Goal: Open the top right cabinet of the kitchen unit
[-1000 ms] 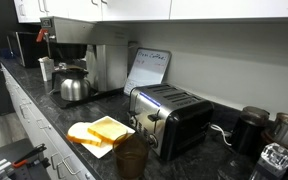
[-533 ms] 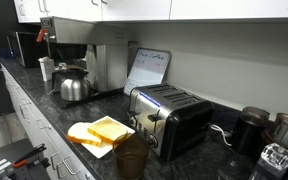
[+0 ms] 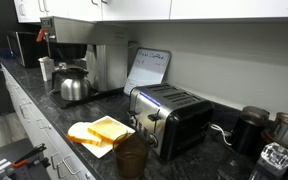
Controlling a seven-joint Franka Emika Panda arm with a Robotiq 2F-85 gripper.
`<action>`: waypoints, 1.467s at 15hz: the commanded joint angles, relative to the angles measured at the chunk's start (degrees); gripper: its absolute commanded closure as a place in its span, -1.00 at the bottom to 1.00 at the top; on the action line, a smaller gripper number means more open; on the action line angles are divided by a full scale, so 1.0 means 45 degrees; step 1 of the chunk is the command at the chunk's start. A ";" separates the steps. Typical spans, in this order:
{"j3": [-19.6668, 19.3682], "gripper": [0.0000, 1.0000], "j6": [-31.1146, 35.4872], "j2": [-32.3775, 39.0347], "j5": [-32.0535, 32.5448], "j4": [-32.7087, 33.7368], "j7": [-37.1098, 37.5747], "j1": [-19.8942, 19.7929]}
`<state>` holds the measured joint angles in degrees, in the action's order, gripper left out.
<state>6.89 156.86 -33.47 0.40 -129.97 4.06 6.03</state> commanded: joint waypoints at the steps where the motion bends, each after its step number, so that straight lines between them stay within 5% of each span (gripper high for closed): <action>1: 0.0151 -1.00 0.0218 0.0242 0.0122 0.0203 -0.0058 -0.0168; 3: 0.0138 -0.98 0.0229 0.0205 0.0082 0.0169 -0.0054 -0.0136; 4: 0.0121 -0.48 0.0249 0.0193 0.0053 0.0143 -0.0054 -0.0113; 6: 0.0086 -0.46 0.0302 0.0160 -0.0035 0.0119 -0.0008 -0.0068; 16: 0.0170 0.98 0.0334 -0.0103 -0.0218 -0.0057 0.0091 0.0086; 22: 0.0123 0.95 0.0400 -0.0170 -0.0345 -0.0072 0.0051 0.0313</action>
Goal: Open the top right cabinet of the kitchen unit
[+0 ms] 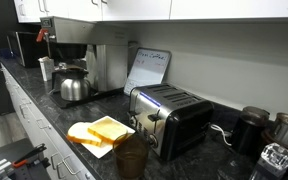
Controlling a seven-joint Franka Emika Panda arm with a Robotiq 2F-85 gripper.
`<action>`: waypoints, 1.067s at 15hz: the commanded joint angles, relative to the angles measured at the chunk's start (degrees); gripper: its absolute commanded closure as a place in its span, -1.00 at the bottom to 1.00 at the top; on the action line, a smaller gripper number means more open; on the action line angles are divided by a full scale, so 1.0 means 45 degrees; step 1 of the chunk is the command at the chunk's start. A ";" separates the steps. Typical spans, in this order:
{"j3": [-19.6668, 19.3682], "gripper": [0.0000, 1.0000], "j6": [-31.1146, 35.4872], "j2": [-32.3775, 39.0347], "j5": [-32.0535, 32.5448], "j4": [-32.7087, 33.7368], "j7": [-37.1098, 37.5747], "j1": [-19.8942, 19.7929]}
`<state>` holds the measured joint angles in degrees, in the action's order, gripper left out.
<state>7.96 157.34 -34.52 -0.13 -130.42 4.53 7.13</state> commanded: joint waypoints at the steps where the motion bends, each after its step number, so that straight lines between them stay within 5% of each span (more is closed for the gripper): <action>1: -0.0143 0.95 0.0320 0.0046 -0.0249 0.0017 -0.0115 0.0133; 16: -0.2260 0.95 0.0587 -0.1038 -0.2084 -0.0904 -0.3204 0.3123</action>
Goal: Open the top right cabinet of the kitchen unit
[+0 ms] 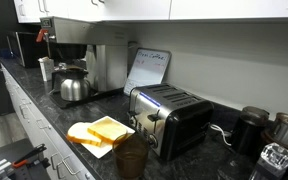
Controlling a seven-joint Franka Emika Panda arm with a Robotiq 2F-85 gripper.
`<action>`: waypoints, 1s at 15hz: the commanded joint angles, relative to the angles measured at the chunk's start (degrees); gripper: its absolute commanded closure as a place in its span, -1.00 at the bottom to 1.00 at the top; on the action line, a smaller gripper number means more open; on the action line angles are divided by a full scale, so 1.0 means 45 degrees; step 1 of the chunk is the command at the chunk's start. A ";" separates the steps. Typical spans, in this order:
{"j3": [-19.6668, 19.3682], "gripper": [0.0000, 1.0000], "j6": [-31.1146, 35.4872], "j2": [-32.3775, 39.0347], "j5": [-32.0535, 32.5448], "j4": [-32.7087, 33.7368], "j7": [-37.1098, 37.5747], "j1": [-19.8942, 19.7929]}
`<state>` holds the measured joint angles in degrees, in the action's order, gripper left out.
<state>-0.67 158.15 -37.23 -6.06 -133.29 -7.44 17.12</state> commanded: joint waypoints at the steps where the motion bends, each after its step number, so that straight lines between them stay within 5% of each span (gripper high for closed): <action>1: -0.0436 0.95 0.0399 -0.0541 -0.0830 -0.0336 -0.0689 0.1047; 5: -0.0513 0.95 0.0184 -0.1103 -0.0811 -0.0652 -0.0853 0.1234; 15: 0.0058 0.95 -0.1163 -0.2912 -0.0207 -0.1588 -0.0169 0.0152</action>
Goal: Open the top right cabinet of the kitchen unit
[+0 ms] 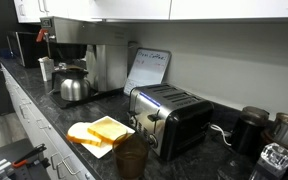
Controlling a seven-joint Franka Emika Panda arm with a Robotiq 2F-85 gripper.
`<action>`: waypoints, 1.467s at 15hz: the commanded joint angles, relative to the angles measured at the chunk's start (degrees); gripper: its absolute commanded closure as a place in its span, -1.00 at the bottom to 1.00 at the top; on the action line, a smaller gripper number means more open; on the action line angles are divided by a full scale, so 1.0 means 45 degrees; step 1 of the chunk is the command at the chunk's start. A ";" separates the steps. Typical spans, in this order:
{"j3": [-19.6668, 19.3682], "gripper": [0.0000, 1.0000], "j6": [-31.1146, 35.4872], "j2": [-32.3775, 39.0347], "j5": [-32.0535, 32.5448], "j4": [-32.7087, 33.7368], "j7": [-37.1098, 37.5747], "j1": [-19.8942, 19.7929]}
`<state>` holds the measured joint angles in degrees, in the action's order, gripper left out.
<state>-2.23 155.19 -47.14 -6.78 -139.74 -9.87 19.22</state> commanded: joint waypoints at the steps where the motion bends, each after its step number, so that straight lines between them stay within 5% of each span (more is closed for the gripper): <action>1: 0.0542 0.95 -0.0728 -0.0899 0.0050 -0.0205 0.0480 -0.0513; 13: 0.2947 0.95 -0.4251 -0.3506 0.2048 -0.0617 0.3946 -0.4120; 22: 0.3401 0.95 -0.6301 -0.5177 0.2719 -0.0703 0.5651 -0.5516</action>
<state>12.58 129.96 -68.01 1.96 -142.03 14.79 0.01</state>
